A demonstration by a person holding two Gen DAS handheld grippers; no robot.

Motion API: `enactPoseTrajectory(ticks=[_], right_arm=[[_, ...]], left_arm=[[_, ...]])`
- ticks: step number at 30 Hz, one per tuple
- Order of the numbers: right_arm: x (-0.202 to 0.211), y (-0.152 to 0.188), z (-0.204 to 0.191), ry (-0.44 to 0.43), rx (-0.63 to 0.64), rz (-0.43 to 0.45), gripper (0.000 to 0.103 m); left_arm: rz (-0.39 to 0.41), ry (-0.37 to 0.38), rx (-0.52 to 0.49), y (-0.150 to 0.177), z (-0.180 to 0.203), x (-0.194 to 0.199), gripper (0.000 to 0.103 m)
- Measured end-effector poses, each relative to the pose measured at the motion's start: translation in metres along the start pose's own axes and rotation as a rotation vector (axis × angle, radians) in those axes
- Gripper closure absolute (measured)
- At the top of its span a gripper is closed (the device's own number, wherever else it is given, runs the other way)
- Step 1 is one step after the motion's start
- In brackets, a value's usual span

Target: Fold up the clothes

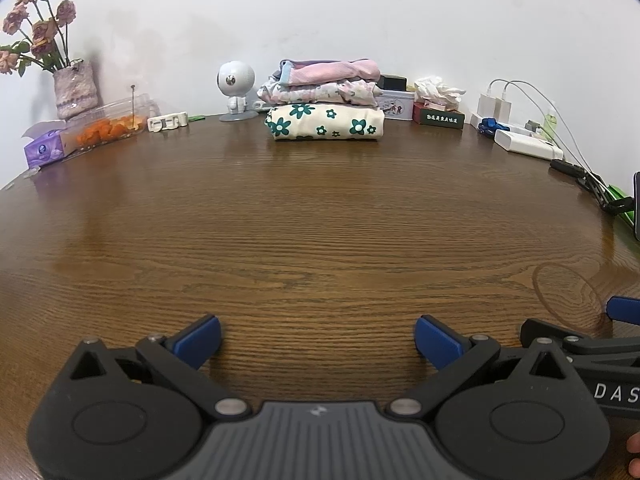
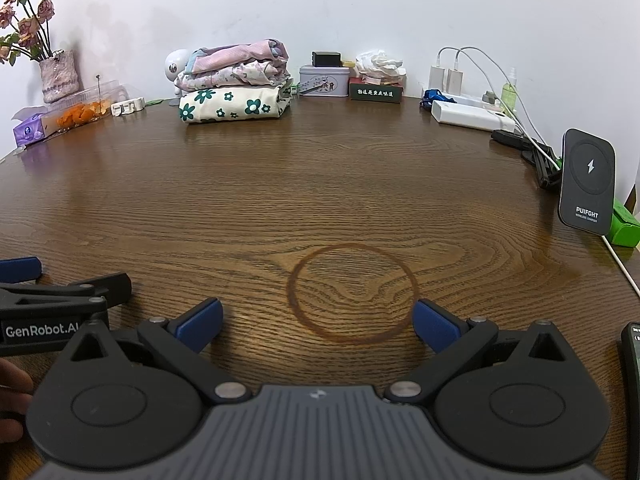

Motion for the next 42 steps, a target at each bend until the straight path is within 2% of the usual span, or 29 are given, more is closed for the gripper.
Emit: enactPoseTrajectory(ticks=[42], right_arm=[[0.0005,0.0002,-0.0016,0.003,-0.004,0.0,0.0]], left_arm=[[-0.002,0.003,-0.002,-0.0012,0.0013,-0.0014,0.0]])
Point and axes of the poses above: each gripper's, at about its wrist camera, not at the fingertips, and x roughly against the way its jaws point, z to its right, y to its underside, the point moved 9 cm from there along -x, roughly the way its jaws point
